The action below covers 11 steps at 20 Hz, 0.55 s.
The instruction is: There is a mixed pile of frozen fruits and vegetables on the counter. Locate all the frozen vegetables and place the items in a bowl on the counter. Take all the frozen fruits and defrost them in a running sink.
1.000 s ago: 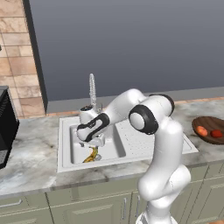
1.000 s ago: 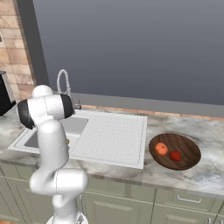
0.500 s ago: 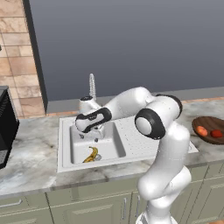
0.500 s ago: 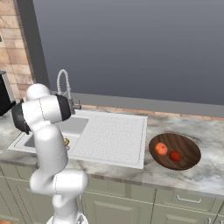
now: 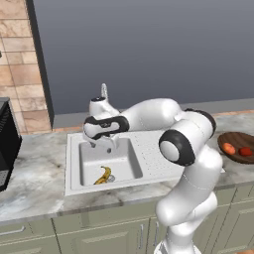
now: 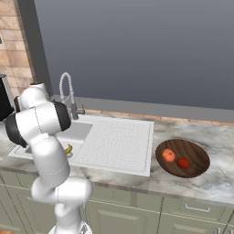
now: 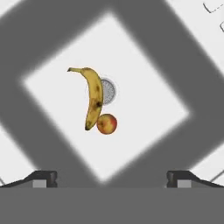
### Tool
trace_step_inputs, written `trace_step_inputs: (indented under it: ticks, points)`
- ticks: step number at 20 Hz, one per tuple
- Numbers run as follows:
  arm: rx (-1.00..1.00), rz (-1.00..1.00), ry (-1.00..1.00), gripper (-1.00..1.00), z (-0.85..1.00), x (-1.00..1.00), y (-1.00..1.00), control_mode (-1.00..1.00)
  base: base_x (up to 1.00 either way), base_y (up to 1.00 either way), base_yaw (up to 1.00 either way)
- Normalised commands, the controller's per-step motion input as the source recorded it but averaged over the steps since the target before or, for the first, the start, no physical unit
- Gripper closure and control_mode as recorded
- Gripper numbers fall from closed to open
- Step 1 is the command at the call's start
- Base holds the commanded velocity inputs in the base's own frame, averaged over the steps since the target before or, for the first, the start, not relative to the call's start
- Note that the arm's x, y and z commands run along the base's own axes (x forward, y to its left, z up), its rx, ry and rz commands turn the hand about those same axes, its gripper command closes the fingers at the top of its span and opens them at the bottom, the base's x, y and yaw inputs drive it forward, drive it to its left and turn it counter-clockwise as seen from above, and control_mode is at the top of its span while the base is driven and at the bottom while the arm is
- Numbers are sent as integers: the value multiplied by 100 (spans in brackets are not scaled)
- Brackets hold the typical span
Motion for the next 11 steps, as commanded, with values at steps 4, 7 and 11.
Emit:
trace_step_inputs:
  ticks: [4,7,11]
  points:
    - [0,-10,0,-100,51,-11,-1,-100,0,0,0]
    - [0,-10,-2,-100,46,-13,-1,-100,0,0,0]
    - [0,-10,-3,-100,42,-14,-5,-100,0,0,0]
